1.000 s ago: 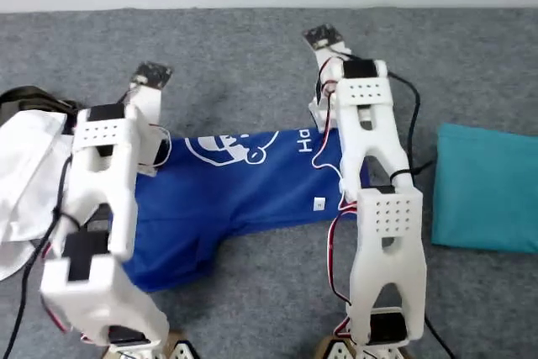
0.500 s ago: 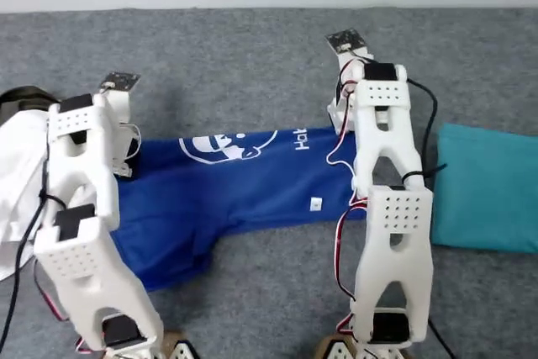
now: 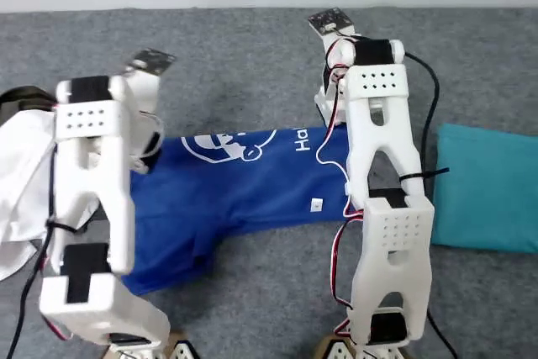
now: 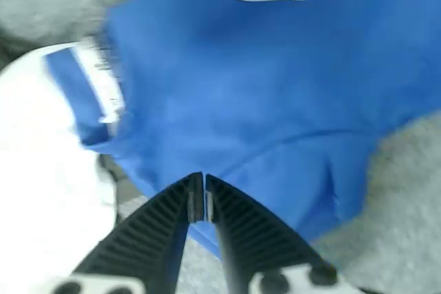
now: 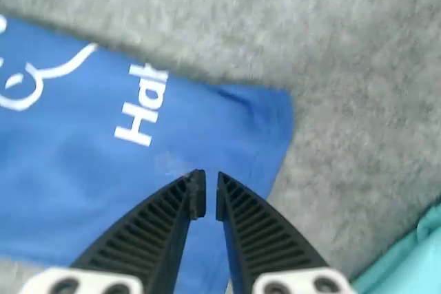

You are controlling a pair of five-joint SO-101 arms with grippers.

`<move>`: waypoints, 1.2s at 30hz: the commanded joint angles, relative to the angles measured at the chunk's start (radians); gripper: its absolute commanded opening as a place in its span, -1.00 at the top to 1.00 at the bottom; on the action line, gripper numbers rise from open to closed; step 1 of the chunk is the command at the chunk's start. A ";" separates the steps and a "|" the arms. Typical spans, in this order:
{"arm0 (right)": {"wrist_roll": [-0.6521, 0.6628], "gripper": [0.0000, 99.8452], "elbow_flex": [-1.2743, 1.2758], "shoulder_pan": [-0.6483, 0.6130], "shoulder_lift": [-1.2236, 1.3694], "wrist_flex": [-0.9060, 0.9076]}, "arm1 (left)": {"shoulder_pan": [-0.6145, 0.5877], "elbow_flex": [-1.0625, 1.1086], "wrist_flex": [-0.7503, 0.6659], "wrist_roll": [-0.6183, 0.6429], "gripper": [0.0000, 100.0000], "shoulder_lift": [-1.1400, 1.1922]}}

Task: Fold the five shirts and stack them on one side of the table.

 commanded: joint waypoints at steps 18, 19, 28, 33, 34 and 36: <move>-0.008 0.92 -0.044 -0.012 -0.131 0.084 | -0.087 0.825 -0.307 -0.183 0.97 -0.287; -0.008 0.92 -0.044 -0.012 -0.131 0.084 | -0.117 0.834 -0.315 -0.204 0.97 -0.287; -0.011 0.92 -0.044 -0.012 -0.133 0.084 | -0.287 0.886 -0.315 -0.362 0.97 -0.285; -0.011 0.92 -0.044 -0.013 -0.133 0.084 | -0.321 0.805 -0.218 -0.364 0.97 -0.298; -0.011 0.92 -0.044 -0.013 -0.133 0.084 | -0.322 0.771 -0.181 -0.364 0.97 -0.298; -0.012 0.92 -0.044 -0.013 -0.134 0.084 | -0.324 0.699 -0.118 -0.364 0.97 -0.298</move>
